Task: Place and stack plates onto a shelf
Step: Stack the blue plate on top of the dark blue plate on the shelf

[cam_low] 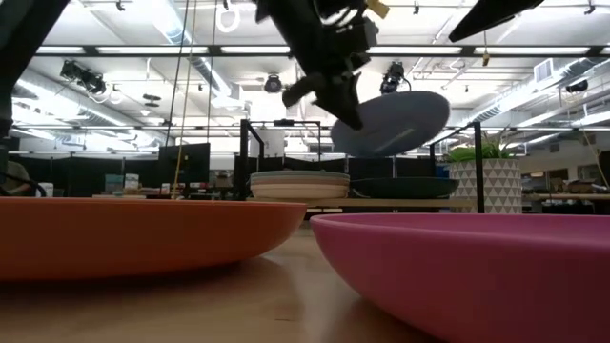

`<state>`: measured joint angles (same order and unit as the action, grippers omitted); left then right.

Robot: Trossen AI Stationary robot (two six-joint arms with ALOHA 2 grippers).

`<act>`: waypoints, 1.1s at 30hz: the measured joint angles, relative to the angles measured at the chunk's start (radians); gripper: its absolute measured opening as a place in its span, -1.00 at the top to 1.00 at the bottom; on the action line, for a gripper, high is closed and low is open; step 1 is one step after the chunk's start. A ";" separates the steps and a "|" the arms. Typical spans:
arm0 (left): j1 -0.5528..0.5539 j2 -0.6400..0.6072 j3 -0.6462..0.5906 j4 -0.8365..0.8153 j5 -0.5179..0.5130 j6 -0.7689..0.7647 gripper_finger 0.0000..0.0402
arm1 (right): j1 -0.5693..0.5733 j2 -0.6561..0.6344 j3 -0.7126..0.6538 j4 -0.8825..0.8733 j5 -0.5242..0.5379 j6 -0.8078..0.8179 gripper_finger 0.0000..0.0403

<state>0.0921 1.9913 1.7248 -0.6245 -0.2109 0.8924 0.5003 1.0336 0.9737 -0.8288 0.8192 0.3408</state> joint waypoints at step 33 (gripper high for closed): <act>0.073 0.179 0.038 0.283 -0.076 0.004 0.15 | 0.001 0.001 -0.001 -0.051 0.104 0.068 0.34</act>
<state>0.1650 2.1707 1.7631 -0.3419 -0.2872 0.8962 0.5014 1.0344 0.9730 -0.8799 0.9230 0.4088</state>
